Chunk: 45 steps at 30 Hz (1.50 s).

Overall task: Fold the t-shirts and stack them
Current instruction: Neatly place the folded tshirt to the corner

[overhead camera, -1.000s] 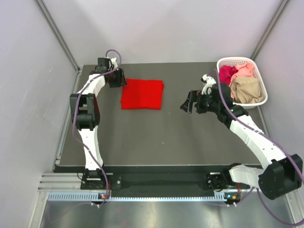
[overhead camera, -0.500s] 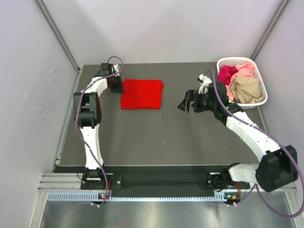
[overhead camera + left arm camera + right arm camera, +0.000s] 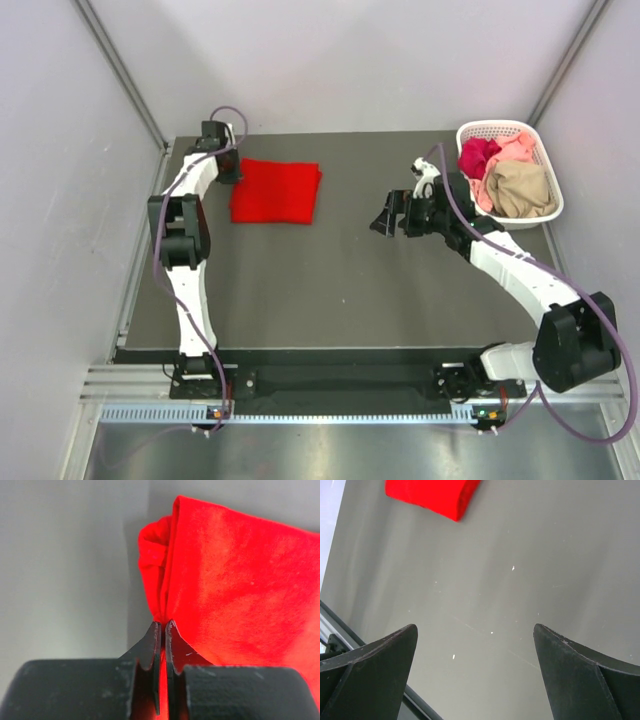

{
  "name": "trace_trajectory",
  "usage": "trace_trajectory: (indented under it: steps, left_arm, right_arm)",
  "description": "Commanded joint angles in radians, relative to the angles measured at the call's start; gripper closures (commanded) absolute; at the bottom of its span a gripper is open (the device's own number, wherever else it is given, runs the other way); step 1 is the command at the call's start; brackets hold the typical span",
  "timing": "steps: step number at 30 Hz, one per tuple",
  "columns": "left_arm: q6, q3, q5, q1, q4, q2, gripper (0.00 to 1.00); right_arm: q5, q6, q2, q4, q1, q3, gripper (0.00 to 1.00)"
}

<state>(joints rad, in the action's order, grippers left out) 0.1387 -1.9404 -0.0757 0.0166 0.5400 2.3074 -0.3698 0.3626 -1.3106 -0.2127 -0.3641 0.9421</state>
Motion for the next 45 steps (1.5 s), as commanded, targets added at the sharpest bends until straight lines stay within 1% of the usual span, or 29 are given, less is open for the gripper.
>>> trace_trajectory:
  steps: [1,6,7,10,15,18,19,26,31,45]
  left_arm:
    - [-0.062,-0.091,0.191,0.031,0.008,-0.002,1.0]
    - [-0.123,-0.103,0.295,0.071,-0.034,0.009,1.0]
    - [-0.126,-0.114,0.341,0.081,-0.032,0.024,1.0]
    - [-0.126,-0.158,0.378,0.12,-0.047,0.047,1.0]
    - [-0.129,-0.172,0.355,0.174,-0.169,0.089,1.0]
    - [-0.129,-0.236,0.347,0.184,-0.158,0.153,1.0]
    - [-0.154,-0.259,0.349,0.184,-0.161,0.161,1.0]
    - [-0.212,-0.272,0.361,0.2,-0.244,0.207,1.0]
    - [-0.235,-0.296,0.396,0.206,-0.259,0.228,1.0]
    - [-0.172,-0.293,0.355,0.249,-0.267,0.221,1.0]
  right_arm:
    - [-0.021,0.002,-0.004,0.07,-0.006,-0.003,0.0]
    - [-0.03,-0.001,-0.03,0.095,-0.006,0.0,0.0]
    - [-0.035,-0.004,-0.036,0.101,-0.007,0.0,0.0]
    - [-0.053,-0.001,-0.068,0.118,-0.007,0.001,0.0]
    - [-0.109,0.032,-0.11,0.171,-0.006,-0.006,0.0]
    - [-0.115,0.033,-0.121,0.171,-0.007,-0.003,0.0]
    - [-0.115,0.029,-0.125,0.165,-0.007,0.0,0.0]
    - [-0.118,0.036,-0.144,0.179,-0.006,0.015,0.0]
    - [-0.116,0.035,-0.16,0.179,-0.006,0.014,0.0]
    - [-0.129,0.038,-0.164,0.188,-0.004,0.015,0.0]
